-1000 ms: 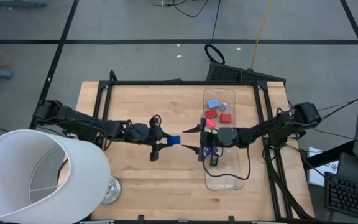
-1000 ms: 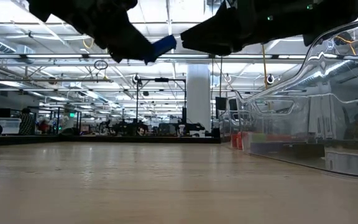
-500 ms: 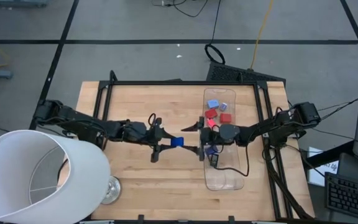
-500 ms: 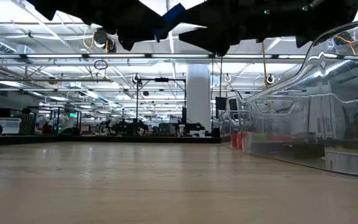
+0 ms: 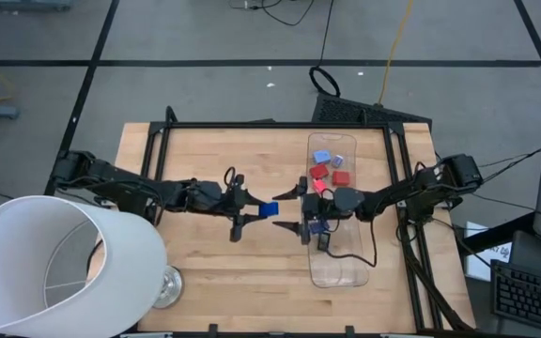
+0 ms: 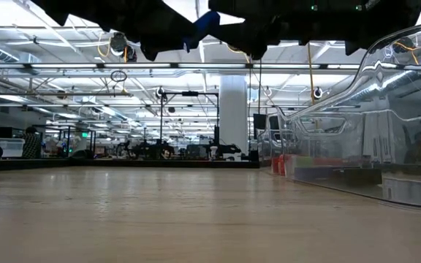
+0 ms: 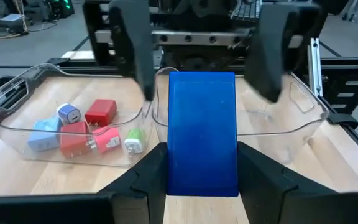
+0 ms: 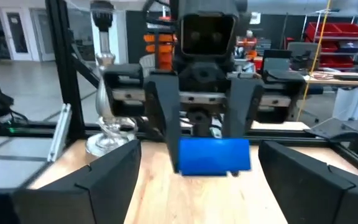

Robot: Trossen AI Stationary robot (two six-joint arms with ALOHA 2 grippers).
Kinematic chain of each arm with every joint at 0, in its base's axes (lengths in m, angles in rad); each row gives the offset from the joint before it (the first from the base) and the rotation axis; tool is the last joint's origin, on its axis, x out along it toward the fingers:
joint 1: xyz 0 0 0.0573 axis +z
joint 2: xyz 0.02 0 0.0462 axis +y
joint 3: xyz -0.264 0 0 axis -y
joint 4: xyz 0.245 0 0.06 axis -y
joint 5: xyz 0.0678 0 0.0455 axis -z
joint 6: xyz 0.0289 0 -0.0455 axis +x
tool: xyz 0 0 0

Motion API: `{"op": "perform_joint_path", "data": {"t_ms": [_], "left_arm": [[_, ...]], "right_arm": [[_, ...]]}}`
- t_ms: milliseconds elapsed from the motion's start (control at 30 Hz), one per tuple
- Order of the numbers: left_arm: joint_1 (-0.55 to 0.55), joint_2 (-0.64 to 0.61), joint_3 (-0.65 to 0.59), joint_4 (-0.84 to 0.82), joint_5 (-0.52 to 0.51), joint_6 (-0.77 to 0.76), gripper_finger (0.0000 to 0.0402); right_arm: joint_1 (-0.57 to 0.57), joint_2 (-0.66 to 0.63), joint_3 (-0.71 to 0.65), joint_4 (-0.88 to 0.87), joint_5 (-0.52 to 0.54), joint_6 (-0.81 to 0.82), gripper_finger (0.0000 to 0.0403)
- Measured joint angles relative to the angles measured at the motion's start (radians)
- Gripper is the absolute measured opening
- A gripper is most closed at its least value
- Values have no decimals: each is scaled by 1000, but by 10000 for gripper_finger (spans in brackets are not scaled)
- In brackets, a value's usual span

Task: Pick & Place Office items
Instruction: Put the blue digital clock into the bottom transparent bin

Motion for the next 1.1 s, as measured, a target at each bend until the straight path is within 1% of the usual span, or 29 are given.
{"op": "perform_joint_path", "data": {"t_ms": [100,200,333,433,867,967,1100], "left_arm": [[0,0,0,2,0,-2,152],[-1,0,0,2,1,-10,152],[0,0,0,1,1,-17,152],[0,0,0,-7,3,-18,152],[-2,0,0,-17,13,-9,152],[-5,0,0,-23,14,-4,152],[-5,0,0,-26,10,-3,152]], "right_arm": [[-1,7,4,1,1,-12,308],[0,42,26,-1,-1,-17,298],[-1,83,68,9,1,-36,278],[-1,104,73,-3,0,-38,259],[-1,106,74,-7,-3,-55,174],[-1,106,74,-8,-6,-52,163],[-1,106,74,-8,-6,-55,159]]}}
